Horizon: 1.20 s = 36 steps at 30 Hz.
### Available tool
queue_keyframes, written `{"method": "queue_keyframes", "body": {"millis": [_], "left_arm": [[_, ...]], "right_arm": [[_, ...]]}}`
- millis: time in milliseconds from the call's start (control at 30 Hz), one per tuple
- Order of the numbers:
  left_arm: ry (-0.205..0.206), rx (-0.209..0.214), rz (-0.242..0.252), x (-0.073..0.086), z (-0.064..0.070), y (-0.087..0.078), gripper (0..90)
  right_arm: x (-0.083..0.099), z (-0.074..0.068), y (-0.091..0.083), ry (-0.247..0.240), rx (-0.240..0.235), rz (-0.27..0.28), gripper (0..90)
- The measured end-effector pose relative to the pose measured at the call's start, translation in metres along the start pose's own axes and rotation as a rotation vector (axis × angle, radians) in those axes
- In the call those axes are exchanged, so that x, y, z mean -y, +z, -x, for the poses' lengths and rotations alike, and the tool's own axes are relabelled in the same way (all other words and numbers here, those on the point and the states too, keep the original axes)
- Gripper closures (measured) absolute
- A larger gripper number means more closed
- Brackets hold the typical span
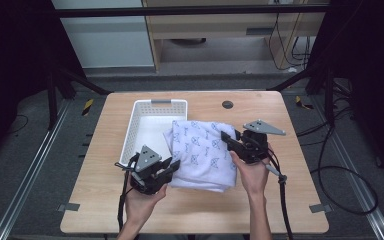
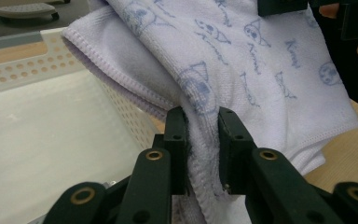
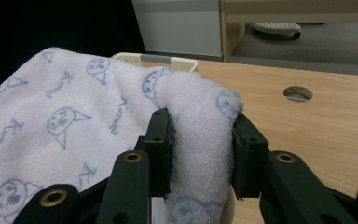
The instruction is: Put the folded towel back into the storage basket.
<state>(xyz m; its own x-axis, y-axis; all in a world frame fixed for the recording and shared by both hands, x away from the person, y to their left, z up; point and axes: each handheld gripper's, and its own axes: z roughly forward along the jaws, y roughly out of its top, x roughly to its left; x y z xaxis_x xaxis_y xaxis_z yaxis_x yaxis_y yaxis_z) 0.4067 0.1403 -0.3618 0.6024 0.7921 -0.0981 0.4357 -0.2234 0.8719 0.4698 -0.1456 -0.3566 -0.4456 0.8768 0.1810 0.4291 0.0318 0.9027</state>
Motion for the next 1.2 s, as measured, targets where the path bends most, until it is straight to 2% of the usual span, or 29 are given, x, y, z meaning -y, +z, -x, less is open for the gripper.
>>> {"method": "queue_keyframes", "body": {"millis": [233, 433, 633, 1200], "left_arm": [[-0.004, -0.01, 0.022, -0.001, -0.014, -0.008, 75.2], [-0.026, -0.03, 0.044, -0.004, -0.029, -0.015, 75.2], [-0.045, -0.051, 0.046, -0.004, -0.041, -0.016, 75.3], [-0.065, -0.106, 0.084, -0.012, -0.067, -0.022, 75.3]], "right_arm": [[-0.01, -0.013, 0.008, -0.028, 0.005, 0.004, 64.7], [-0.021, -0.026, 0.019, -0.049, -0.002, 0.022, 64.6], [-0.03, -0.039, 0.03, -0.071, 0.009, 0.032, 64.4], [-0.057, -0.058, 0.058, -0.099, -0.011, 0.048, 64.6]]}}
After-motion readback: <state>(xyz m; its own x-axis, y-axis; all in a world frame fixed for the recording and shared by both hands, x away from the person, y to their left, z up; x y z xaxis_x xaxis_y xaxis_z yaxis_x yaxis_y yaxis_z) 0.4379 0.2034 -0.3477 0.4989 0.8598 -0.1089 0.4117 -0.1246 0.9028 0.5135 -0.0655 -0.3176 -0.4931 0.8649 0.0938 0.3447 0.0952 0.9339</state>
